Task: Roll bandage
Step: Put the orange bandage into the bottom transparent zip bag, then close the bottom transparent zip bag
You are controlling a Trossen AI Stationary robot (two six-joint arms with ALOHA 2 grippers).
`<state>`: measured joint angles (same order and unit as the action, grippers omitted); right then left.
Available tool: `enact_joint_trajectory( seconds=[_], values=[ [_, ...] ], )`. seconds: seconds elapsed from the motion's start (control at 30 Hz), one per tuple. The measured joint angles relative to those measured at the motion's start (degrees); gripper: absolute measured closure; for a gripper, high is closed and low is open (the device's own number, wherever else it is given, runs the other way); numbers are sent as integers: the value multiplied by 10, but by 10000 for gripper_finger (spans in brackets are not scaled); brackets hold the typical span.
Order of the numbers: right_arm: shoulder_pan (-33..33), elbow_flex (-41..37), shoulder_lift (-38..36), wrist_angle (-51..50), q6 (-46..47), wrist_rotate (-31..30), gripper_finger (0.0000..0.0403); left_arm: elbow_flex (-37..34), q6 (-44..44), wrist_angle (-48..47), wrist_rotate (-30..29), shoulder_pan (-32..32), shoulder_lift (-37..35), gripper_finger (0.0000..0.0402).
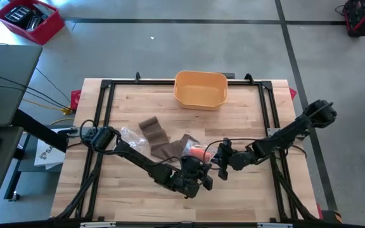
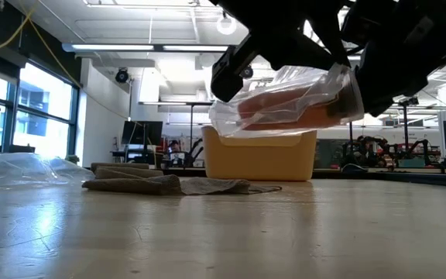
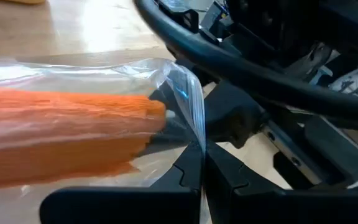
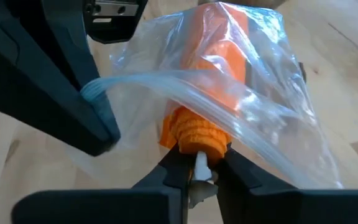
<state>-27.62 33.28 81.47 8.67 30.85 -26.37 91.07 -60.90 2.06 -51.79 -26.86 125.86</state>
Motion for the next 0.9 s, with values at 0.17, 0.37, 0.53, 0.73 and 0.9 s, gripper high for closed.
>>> enact_joint_trajectory(
  seconds=[0.17,0.37,0.53,0.73,0.9],
  values=[
    [0,0,4,-9,-3,1,301,0,-2,-4,2,-8,0,401],
    [0,0,-10,-17,-2,33,219,0,-19,-13,-10,-21,0,401],
    [-7,0,-63,-68,17,54,207,0,-58,-43,-13,-26,0,401],
    [-37,0,-148,-120,-32,73,206,0,-80,-47,-6,-26,0,401],
    [-87,0,-193,-118,-124,138,206,0,-45,14,47,-26,-2,401]
  ],
)
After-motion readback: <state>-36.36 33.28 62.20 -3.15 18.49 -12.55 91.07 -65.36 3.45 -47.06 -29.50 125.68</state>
